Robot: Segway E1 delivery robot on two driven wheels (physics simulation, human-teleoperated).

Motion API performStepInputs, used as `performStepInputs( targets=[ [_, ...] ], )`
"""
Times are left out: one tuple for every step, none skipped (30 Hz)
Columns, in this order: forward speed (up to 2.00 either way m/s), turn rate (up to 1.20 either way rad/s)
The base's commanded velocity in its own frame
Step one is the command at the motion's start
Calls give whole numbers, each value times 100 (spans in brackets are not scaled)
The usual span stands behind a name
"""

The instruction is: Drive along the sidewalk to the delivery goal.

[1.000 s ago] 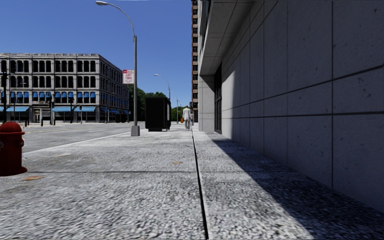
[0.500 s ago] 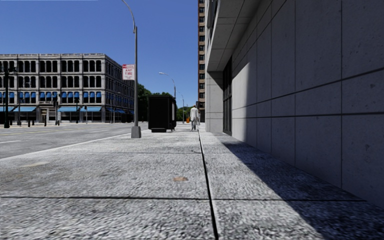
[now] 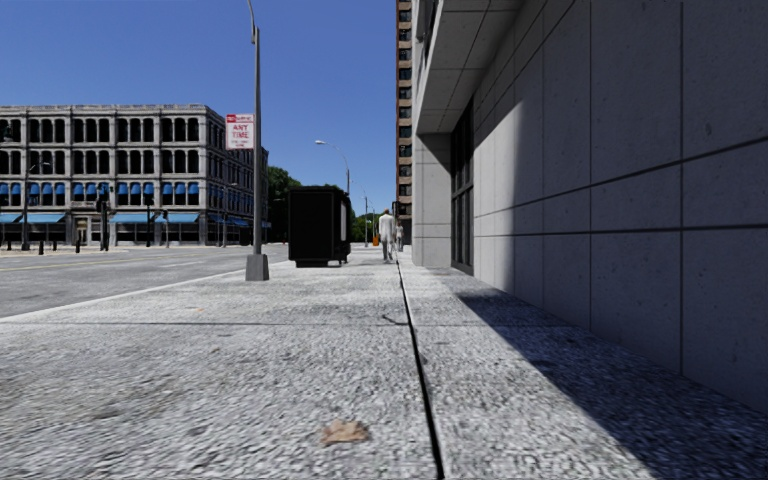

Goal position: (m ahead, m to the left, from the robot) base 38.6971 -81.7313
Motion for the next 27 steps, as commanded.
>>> performStepInputs(
  targets=[
    [200,0],
    [200,0],
    [200,0],
    [200,0],
    [200,0],
    [200,0],
    [200,0],
    [200,0],
    [200,0],
    [200,0],
    [200,0],
    [200,0],
    [200,0],
    [200,0],
    [200,0],
    [200,0],
    [200,0],
    [200,0],
    [200,0],
    [200,0],
    [200,0],
    [200,0],
    [200,0],
    [200,0],
    [200,0],
    [200,0],
    [200,0]
  ],
)
